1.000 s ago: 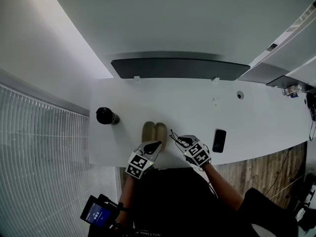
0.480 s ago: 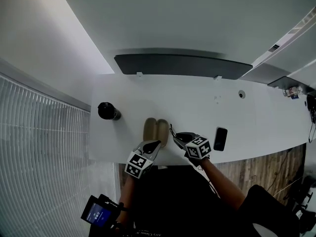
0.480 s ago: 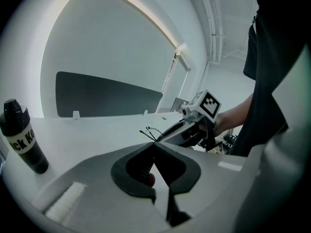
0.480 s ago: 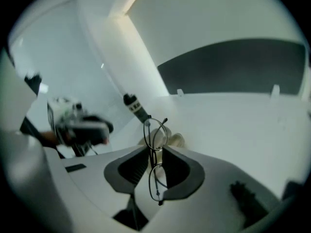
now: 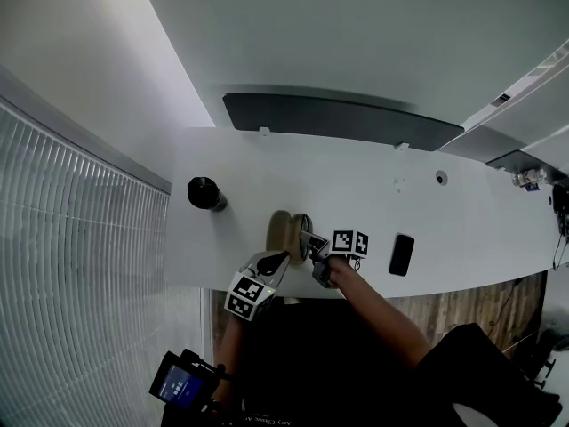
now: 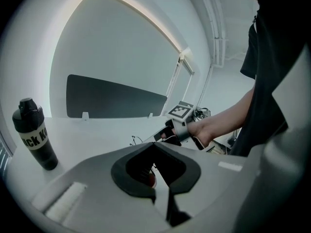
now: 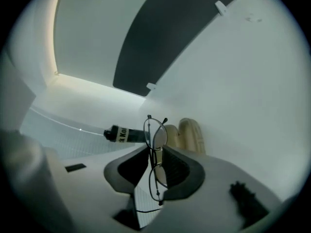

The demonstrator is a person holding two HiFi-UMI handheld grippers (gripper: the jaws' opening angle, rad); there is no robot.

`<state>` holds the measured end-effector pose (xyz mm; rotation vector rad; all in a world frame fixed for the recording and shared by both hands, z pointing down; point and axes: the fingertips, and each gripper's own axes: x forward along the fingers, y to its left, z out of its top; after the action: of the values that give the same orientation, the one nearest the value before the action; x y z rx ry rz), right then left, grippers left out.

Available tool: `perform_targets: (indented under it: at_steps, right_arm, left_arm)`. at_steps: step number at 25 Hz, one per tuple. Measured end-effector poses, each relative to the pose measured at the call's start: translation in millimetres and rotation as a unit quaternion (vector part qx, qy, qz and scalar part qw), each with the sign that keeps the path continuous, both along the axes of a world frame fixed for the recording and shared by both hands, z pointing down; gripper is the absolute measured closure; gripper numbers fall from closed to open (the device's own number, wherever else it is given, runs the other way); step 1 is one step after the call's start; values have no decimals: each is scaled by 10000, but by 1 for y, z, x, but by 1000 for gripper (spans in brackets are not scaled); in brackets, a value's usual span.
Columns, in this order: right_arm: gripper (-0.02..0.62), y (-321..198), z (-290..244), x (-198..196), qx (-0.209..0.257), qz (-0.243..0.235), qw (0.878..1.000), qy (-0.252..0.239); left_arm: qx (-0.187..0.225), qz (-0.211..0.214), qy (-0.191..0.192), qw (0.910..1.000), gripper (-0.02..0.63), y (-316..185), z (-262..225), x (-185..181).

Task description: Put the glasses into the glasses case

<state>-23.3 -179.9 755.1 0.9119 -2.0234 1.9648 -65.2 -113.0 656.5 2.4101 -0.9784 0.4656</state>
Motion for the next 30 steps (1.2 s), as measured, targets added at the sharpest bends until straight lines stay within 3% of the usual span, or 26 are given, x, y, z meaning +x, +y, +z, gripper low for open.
perform_targets:
  at_steps: [6, 14, 24, 30]
  right_arm:
    - [502, 4, 52, -3, -644, 227, 9962, 538]
    - [500, 1, 87, -1, -860, 69, 9871, 1352]
    - [483, 2, 91, -9, -531, -471, 9806, 1826]
    - [492, 4, 91, 23, -74, -1051, 9582, 2661]
  left_arm:
    - [0, -52, 5, 10000, 598, 3, 3, -17]
    - [-86, 24, 15, 10000, 598, 0, 11, -24]
    - [-78, 197, 5, 9998, 598, -9, 10, -27]
    - [-90, 317, 15, 9995, 598, -14, 14, -29]
